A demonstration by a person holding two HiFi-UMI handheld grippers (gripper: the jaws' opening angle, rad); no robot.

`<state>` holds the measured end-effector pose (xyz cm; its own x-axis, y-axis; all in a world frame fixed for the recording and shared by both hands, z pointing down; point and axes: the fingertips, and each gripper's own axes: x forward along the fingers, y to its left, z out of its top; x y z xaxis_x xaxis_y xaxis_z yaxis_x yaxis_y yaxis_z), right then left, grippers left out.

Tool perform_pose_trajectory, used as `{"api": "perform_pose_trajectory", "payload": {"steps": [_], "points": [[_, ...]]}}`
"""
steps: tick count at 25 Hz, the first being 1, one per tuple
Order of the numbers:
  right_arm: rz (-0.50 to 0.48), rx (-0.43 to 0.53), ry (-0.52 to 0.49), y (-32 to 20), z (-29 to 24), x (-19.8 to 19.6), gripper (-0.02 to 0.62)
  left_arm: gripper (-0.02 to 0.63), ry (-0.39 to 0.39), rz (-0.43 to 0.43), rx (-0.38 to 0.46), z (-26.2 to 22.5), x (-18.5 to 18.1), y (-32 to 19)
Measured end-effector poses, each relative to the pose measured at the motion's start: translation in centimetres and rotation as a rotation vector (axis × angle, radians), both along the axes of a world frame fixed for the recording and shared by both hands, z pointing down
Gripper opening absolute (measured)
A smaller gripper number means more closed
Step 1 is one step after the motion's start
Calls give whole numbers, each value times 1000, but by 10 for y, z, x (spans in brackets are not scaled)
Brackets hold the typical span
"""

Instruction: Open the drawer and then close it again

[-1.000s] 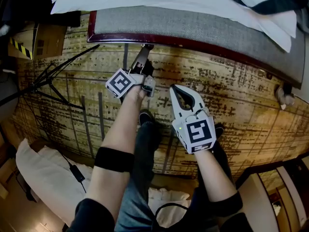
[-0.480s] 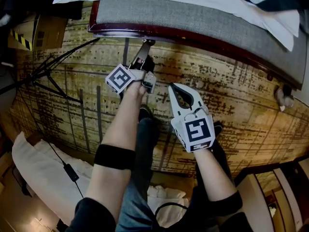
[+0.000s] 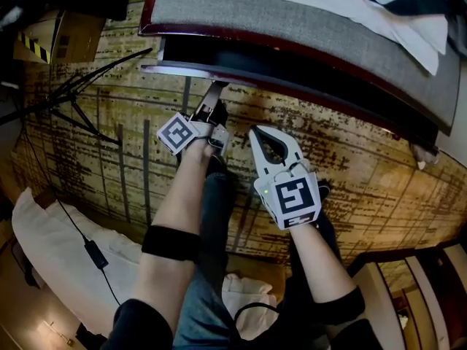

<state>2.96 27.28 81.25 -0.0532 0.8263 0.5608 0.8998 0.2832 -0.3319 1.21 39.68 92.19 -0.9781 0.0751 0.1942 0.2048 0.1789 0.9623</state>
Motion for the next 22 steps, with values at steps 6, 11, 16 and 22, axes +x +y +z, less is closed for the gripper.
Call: {"api": "perform_pose_trajectory", "payload": {"steps": [6,11,16,22], "points": [[-60,-7,14,-1,-6,23,5,51,25,9,18,2,34,-16],[-111,-7,30,-8,-8,44,5,51,23,3,31,1,62,-30],[-133,-2,36,-19,-11,53,5,51,39,2,26,2,88,-43],[-164,2,39,-30,-12,64,5,51,39,42,33,0,114,-57]]}}
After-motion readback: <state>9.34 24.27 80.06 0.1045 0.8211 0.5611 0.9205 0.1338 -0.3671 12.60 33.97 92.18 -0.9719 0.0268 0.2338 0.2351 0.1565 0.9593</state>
